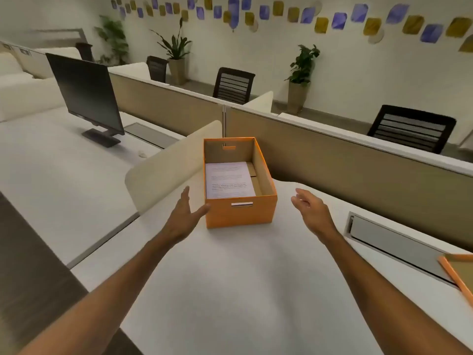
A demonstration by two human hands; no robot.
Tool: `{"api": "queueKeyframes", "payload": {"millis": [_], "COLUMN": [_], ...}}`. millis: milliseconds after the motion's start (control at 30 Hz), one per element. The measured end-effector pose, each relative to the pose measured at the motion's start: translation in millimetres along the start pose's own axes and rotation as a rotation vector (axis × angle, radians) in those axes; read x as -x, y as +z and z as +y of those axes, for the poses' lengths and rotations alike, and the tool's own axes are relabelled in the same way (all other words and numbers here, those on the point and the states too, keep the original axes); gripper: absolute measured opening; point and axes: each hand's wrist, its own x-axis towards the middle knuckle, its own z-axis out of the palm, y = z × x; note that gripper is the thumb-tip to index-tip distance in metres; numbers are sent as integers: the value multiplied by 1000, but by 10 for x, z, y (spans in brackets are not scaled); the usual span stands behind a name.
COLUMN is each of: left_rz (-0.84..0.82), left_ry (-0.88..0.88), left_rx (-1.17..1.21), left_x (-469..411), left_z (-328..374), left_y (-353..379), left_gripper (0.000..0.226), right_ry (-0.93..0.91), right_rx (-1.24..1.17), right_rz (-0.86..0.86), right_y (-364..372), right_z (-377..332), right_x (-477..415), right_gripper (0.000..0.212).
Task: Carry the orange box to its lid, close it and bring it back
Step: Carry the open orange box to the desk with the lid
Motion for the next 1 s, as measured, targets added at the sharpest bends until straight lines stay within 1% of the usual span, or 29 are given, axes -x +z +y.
{"api": "queueKeyframes", "payload": {"millis": [100,200,300,400,467,567,633,733,767,1000], "left_rz": [-35,-78,-95,-75,-69,-77,-129,-192,-197,-221], "left_ry": [-133,-196,-258,-337,-401,-478,-474,-414,-401,-326], "left_rx": [157,241,391,551,609,639,643,608,597,532], "left_x": [-287,-572,-853,-1049,-1149,-1258,-1294,-1323,-1333,-1325], "left_z": [-106,-227,-356,-475,-528,-592,-613,-600,-595,-600], "left_y": [85,197,281,340,358,360,346,329,327,247], "left_gripper": [99,95,91,78,72,71,67,48,46,53], "right_ry": [150,287,371,443,480,576,614,563,547,517], "right_rx": [-82,-175,-232,-248,-265,-360,-442,-432,-433,-444], "right_rz": [-46,-93,-99,-112,-120,-135,-174,-201,-200,-165], "right_y": [169,373,570,746,841,933,953,958,956,927], "right_z": [79,145,204,228,246,287,291,291,296,291], "right_x": [-282,-570,-873,-1097,-1209,-1312,-1330,-1324,-1330,-1234], "right_gripper": [50,53,55,58,60,57,43,28,26,26]}}
